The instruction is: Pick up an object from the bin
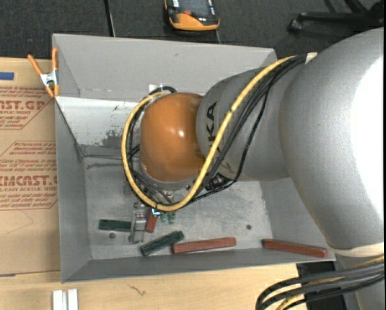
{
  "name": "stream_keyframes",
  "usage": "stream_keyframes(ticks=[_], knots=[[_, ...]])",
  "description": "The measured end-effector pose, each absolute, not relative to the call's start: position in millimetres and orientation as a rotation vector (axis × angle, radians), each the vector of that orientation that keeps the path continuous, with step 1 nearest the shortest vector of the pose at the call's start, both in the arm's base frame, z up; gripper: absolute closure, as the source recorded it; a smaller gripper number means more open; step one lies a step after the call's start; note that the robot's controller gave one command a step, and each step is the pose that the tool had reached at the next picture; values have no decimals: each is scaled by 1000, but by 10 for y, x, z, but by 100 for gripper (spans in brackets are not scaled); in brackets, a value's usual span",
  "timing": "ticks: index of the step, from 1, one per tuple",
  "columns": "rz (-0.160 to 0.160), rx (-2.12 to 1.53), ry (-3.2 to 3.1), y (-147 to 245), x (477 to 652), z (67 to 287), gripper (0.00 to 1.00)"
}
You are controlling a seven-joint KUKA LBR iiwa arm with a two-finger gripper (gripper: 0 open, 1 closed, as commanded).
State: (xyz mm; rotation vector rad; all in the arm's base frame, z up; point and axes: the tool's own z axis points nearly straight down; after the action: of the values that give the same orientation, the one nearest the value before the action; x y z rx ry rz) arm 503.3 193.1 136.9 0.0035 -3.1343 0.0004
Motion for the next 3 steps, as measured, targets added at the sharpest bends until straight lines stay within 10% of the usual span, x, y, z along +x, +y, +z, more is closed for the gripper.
stream_keyframes(ticks=[1,3], knots=[[-2,1,-3141,1924,5056,1407,0],[-9,52,-3157,2029,4932,440,0]])
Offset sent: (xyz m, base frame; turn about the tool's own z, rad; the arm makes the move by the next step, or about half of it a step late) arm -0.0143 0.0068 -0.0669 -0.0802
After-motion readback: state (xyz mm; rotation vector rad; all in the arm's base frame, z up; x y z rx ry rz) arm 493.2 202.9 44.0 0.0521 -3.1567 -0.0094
